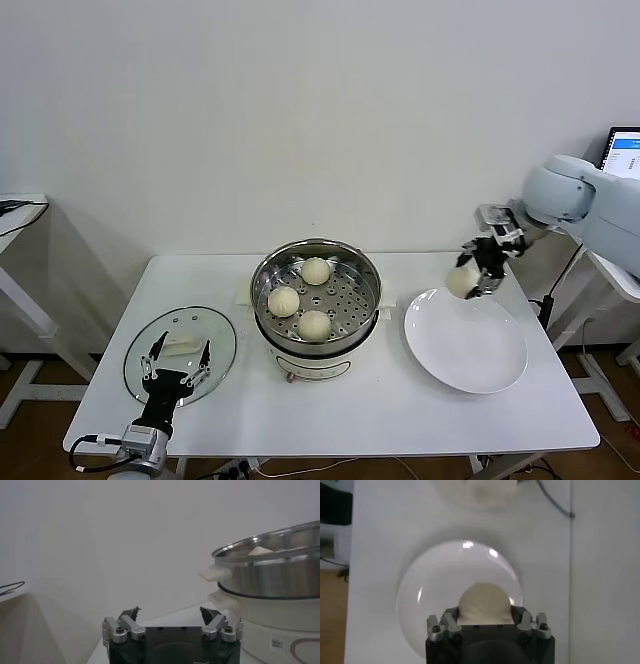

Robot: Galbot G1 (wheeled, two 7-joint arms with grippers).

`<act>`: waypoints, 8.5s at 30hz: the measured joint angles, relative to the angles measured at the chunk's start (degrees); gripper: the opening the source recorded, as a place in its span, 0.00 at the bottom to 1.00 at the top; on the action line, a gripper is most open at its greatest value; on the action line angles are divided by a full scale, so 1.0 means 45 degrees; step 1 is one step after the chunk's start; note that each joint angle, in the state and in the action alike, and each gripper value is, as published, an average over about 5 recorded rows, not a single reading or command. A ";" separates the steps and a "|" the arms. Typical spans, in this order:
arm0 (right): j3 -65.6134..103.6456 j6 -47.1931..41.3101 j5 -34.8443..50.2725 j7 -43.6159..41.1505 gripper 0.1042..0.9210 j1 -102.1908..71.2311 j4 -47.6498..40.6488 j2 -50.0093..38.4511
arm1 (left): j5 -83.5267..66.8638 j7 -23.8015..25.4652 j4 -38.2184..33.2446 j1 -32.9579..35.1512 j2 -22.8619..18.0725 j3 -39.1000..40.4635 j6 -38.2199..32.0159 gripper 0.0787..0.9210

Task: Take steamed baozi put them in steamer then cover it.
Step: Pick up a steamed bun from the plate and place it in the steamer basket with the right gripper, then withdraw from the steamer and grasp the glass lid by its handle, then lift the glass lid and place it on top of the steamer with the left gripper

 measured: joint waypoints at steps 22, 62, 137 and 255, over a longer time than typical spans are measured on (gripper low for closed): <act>-0.0895 -0.1074 0.2918 0.0561 0.75 0.0116 -0.2067 0.5812 | -0.0310 0.0054 0.0224 -0.0209 0.0157 -0.0350 0.0076 0.88; -0.0029 -0.0989 0.1048 0.0390 0.76 -0.2476 -0.4672 0.7529 | -0.0358 0.0087 0.0303 -0.0219 0.0146 -0.0400 0.0070 0.88; 2.3653 0.6813 0.3085 1.2554 0.88 -2.3890 0.4577 0.3365 | 0.0282 -0.0534 -0.0218 -0.0308 0.0113 0.0040 -0.0439 0.88; 2.4347 1.0304 0.0114 1.4448 0.88 -2.9474 0.4423 0.8867 | 1.4833 -0.3360 0.2560 -0.2864 0.2508 -0.0899 -0.0671 0.13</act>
